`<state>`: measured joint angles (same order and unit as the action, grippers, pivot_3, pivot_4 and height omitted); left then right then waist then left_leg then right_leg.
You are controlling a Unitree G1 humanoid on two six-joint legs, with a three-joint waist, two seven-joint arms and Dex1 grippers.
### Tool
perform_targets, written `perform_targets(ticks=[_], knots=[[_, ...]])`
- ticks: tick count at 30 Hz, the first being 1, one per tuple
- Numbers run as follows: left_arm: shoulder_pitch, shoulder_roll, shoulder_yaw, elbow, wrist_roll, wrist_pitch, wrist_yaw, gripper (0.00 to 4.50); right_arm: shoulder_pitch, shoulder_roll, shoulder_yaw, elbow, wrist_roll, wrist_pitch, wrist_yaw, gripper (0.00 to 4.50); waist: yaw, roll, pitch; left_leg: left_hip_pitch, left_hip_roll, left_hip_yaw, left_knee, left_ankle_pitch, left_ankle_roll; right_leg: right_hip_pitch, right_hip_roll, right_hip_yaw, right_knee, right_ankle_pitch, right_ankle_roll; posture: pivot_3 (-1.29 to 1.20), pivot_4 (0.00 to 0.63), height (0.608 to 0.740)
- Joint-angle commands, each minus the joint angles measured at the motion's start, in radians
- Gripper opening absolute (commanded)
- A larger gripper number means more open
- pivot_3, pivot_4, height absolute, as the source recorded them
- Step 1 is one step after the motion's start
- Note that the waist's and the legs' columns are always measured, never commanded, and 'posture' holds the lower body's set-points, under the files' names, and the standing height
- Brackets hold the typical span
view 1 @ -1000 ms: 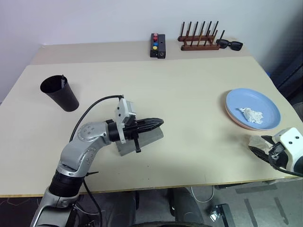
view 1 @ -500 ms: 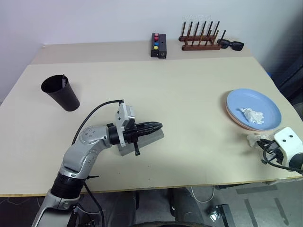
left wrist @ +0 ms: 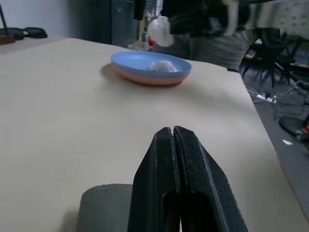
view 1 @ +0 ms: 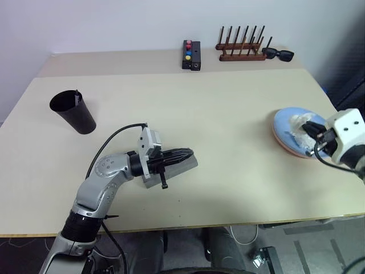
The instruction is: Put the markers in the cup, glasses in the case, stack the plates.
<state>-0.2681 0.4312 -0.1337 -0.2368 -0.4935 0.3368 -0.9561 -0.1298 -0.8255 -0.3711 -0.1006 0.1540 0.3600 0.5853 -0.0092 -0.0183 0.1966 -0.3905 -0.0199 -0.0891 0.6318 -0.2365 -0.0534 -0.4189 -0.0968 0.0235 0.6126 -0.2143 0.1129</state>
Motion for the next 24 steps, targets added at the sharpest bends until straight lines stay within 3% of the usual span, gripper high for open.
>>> perform_targets(ticks=[1,2,4,9,13,19,24], knots=[[0.015,0.002,0.020,-0.036,0.003,-0.018,0.019,0.00,-0.067,0.022,0.059,0.145,-0.075,-0.067,-0.069,0.03,-0.002,0.000,0.000,0.000,0.000,0.000,0.000,0.000,0.000,0.000,0.000,0.000,0.000,0.000,0.000,0.00,0.150,0.739],[0.020,0.003,0.022,-0.044,0.004,-0.016,0.025,0.00,-0.083,0.024,0.075,0.188,-0.089,-0.085,-0.077,0.03,-0.003,0.000,0.000,0.000,0.000,0.000,0.000,0.000,0.000,0.000,0.000,0.000,0.000,0.000,0.000,0.00,0.150,0.739],[0.026,0.006,0.026,-0.060,0.003,-0.009,0.041,0.00,-0.103,0.024,0.090,0.241,-0.097,-0.117,-0.077,0.57,-0.004,0.001,0.000,0.000,0.000,0.000,0.000,0.000,0.000,0.000,0.000,0.000,0.000,0.000,0.000,0.00,0.150,0.739],[0.050,0.019,0.053,-0.097,0.001,0.001,0.089,0.00,-0.142,-0.003,0.111,0.321,-0.130,-0.185,-0.090,2.85,-0.006,0.001,0.000,0.000,0.000,0.000,0.000,0.000,0.000,0.000,0.000,0.000,0.000,0.000,0.000,0.00,0.150,0.739],[0.075,0.033,0.104,-0.099,0.010,-0.010,0.140,0.00,-0.161,-0.027,0.105,0.351,-0.126,-0.232,-0.060,2.85,-0.006,0.001,0.000,0.001,0.000,0.001,-0.001,0.000,0.000,0.000,0.000,0.000,0.001,0.000,0.000,0.00,0.150,0.739],[0.159,0.082,0.254,-0.082,0.026,-0.048,0.208,0.00,-0.150,0.002,0.080,0.239,0.038,-0.277,0.114,2.85,-0.011,0.001,0.000,0.001,0.000,0.001,-0.001,0.000,0.000,0.000,0.000,0.000,0.001,0.000,0.001,0.00,0.150,0.739],[0.326,0.152,0.424,-0.056,0.062,-0.122,0.218,0.00,-0.116,0.064,0.139,0.110,0.195,-0.201,0.272,2.85,-0.011,0.001,0.000,0.001,0.001,0.001,-0.001,-0.001,0.002,0.000,0.000,0.000,0.001,0.000,0.001,0.00,0.150,0.739]])
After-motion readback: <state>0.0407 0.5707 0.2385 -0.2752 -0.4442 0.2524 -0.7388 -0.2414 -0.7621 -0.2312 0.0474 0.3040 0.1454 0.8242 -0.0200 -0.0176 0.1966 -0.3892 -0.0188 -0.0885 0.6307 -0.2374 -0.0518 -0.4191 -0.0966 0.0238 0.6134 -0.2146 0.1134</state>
